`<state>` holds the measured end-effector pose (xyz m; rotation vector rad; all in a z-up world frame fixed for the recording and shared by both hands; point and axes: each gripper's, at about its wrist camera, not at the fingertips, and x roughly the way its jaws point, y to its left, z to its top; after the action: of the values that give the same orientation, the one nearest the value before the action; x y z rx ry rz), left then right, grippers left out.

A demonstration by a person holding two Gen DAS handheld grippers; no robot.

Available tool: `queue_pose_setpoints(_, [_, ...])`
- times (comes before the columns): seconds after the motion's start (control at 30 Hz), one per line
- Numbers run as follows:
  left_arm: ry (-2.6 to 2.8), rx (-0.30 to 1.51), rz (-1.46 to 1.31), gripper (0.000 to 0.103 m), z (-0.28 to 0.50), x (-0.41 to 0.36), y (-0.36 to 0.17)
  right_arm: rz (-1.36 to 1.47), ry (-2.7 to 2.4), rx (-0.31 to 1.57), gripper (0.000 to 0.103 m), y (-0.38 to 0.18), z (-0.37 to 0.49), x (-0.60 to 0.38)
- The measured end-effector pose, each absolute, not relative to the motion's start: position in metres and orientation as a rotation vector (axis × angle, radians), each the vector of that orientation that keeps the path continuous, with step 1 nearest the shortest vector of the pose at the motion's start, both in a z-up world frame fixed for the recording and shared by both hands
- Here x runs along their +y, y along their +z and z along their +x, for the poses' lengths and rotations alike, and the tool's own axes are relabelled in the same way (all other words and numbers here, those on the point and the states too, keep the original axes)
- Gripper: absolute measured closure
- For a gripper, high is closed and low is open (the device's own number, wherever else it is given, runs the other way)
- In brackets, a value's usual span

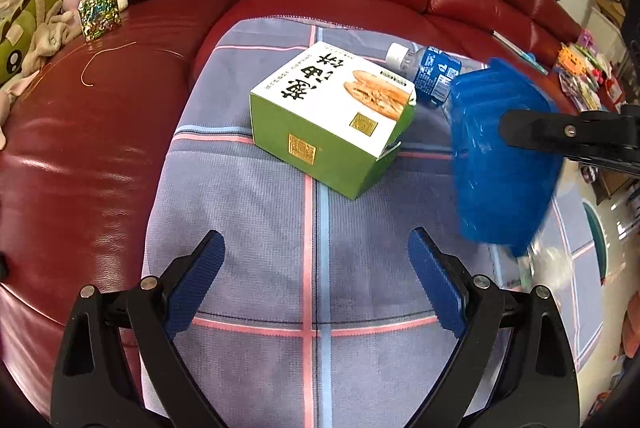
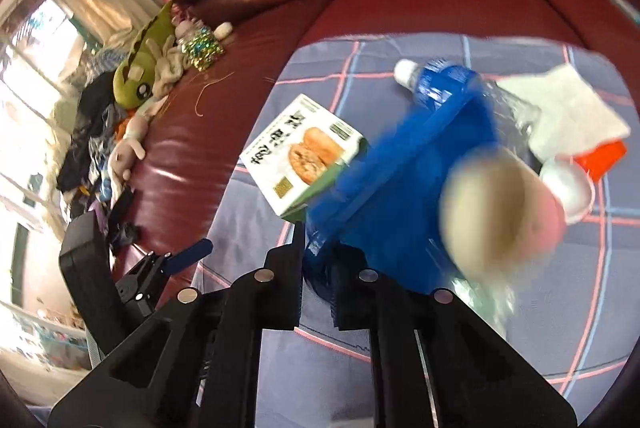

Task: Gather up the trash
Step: 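Grasp the blue plastic container with the right gripper while the left grasps the green bread box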

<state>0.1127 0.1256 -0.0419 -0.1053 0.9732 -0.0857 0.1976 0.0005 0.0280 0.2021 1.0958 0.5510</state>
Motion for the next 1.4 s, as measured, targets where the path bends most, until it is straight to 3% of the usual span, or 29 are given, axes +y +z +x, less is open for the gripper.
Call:
queue_pose_setpoints(0.27, [-0.032, 0.934, -0.118, 0.014, 0.131, 0.102, -0.037, 0.139, 0.52, 1.032, 0.092, 0.07, 0.19, -0.012])
queue_pose_setpoints(0.5, [0.135, 0.955, -0.121, 0.017, 0.167, 0.083, -0.06, 0.152, 0.448, 1.048, 0.092, 0.065, 0.182, -0.056])
queue_pose_setpoints(0.53, [0.147, 0.955, -0.131, 0.022, 0.169, 0.083, -0.062, 0.16, 0.443, 1.051, 0.092, 0.062, 0.181, -0.062])
queue_pose_setpoints(0.6, [0.152, 0.965, -0.165, 0.052, 0.175, 0.084, -0.065, 0.166, 0.434, 1.056, 0.092, 0.056, 0.182, -0.072])
queue_pose_setpoints(0.7, [0.158, 0.965, -0.176, 0.072, 0.176, 0.09, -0.068, 0.169, 0.438, 1.067, 0.092, 0.048, 0.183, -0.077])
queue_pose_setpoints(0.8, [0.168, 0.956, -0.181, 0.084, 0.175, 0.101, -0.067, 0.172, 0.449, 1.071, 0.092, 0.044, 0.184, -0.077])
queue_pose_setpoints(1.17, [0.13, 0.903, -0.161, 0.085, 0.127, 0.12, -0.02, 0.184, 0.471, 1.007, 0.092, 0.069, 0.176, -0.084])
queue_pose_setpoints(1.4, [-0.009, 0.829, -0.108, 0.085, 0.101, 0.079, 0.026, 0.192, 0.415, 0.933, 0.092, 0.103, 0.152, -0.121])
